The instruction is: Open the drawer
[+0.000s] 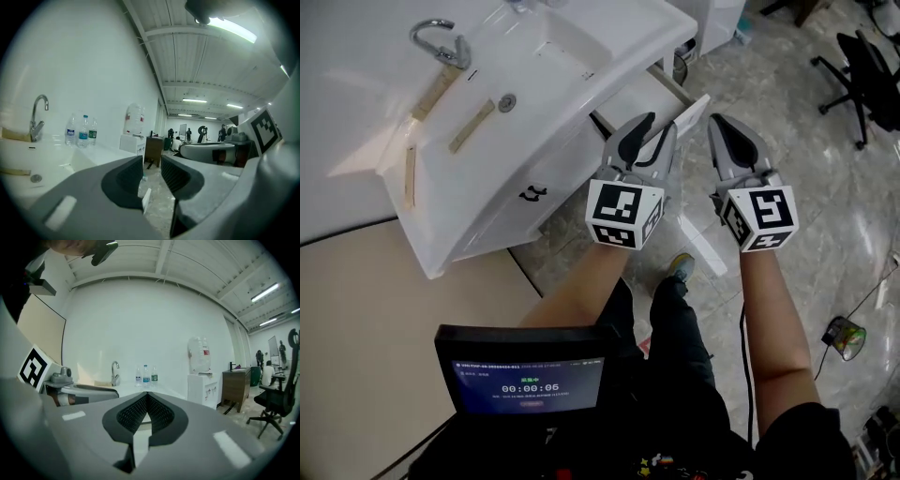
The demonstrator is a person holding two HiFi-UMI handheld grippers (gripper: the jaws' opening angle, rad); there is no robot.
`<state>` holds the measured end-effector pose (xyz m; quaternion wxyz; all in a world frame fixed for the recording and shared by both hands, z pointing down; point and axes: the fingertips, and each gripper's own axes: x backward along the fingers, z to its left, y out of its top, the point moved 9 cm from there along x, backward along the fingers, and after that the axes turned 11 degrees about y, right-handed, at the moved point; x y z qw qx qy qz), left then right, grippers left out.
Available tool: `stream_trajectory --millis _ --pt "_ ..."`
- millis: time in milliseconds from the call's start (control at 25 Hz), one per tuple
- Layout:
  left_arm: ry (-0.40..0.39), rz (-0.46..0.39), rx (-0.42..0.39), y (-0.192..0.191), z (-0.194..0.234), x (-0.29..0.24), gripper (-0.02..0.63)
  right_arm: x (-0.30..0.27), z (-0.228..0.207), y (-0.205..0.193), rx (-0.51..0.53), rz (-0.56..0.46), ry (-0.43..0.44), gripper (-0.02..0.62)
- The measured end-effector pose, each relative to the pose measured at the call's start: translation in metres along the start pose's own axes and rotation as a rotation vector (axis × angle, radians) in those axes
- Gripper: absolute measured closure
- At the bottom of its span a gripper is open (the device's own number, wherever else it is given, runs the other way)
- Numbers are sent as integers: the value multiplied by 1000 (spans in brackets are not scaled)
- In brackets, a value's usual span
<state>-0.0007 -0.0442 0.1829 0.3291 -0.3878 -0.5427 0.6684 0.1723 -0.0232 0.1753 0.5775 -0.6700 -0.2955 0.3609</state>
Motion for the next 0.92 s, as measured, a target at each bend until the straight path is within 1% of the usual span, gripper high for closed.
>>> stream_trajectory --millis 200,320,480,760,920 --pt "22 -7 -2 38 -7 31 476 24 16 51 36 -17 -2 572" --pt "27 -19 -4 52 -15 41 476 34 21 69 62 -21 8 572" --pt "26 -29 -3 59 -20 46 476 40 26 76 88 -12 22 572" --pt "15 -34 -11 60 -27 46 476 40 32 71 99 0 47 572" --pt "-19 -55 16 61 -45 29 476 51 18 80 140 22 30 572"
